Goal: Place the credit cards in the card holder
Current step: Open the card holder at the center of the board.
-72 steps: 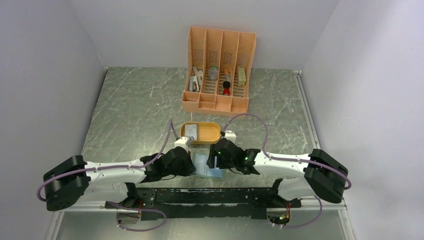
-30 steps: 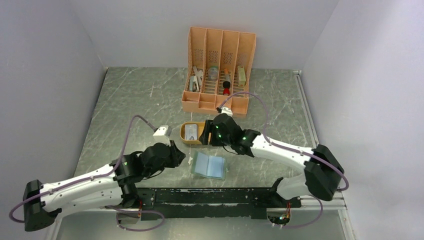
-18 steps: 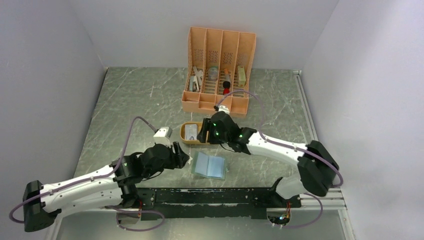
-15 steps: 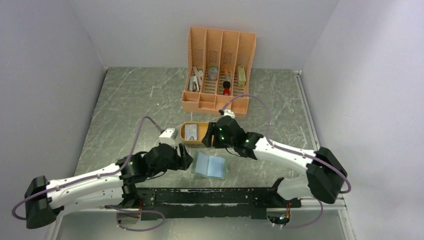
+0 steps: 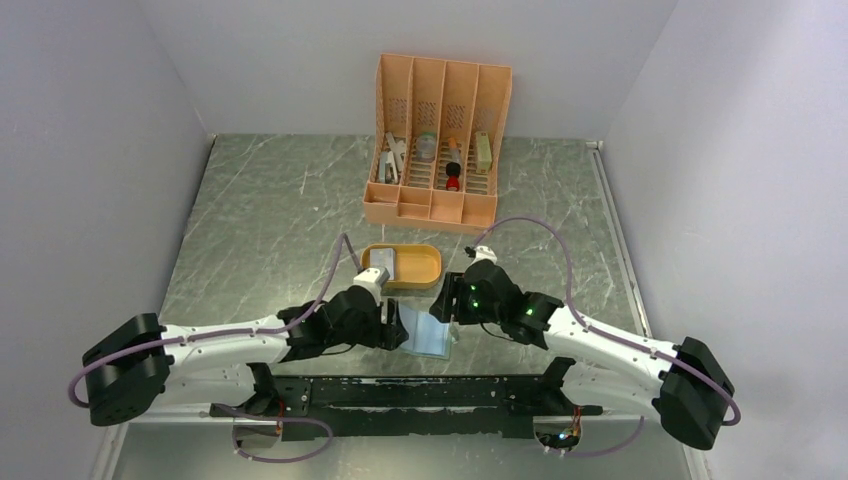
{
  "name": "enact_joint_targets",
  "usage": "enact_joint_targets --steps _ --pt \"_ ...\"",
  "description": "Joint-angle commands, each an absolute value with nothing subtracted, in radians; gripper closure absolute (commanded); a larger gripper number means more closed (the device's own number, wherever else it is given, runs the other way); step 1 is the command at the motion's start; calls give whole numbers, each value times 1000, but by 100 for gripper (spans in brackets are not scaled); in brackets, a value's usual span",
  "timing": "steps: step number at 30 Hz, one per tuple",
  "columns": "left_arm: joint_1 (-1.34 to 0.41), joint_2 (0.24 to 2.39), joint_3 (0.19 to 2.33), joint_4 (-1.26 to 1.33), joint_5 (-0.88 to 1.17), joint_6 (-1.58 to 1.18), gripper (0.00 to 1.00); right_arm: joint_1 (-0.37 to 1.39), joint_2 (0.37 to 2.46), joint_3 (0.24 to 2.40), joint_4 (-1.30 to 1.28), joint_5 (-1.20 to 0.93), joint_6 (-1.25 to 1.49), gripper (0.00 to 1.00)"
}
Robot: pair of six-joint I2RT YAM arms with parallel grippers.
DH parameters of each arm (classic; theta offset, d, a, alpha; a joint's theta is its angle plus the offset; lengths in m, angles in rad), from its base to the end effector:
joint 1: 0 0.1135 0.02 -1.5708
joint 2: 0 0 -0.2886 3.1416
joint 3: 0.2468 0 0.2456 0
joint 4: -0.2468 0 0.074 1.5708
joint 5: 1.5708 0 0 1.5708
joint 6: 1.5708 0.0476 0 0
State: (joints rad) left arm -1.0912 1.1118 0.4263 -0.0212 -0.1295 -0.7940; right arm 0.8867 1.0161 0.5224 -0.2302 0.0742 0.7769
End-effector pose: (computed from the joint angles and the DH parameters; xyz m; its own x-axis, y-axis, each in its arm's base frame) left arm 0.1008 -0.1805 0.1892 -0.8051 0.0154 -0.5929 0.3713 0.7927 -0.4836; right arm 0.1273 0.1506 0.2184 -0.8157 0.1060 -0.5687 -0.2326 0.8400 0.4903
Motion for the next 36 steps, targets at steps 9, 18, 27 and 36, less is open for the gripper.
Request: enact_joint_targets --steps 9,18,27,36 --pt "-1042 1184 372 159 -82 -838 48 890 1021 520 -212 21 776 41" --pt "-1040 1173 348 176 -100 -872 84 890 1016 540 -229 26 774 42" --pt "-1042 991 288 95 -155 -990 95 890 1015 550 -221 29 784 43" --pt "-1046 876 197 81 -234 -1181 95 890 1045 560 -177 26 801 44"
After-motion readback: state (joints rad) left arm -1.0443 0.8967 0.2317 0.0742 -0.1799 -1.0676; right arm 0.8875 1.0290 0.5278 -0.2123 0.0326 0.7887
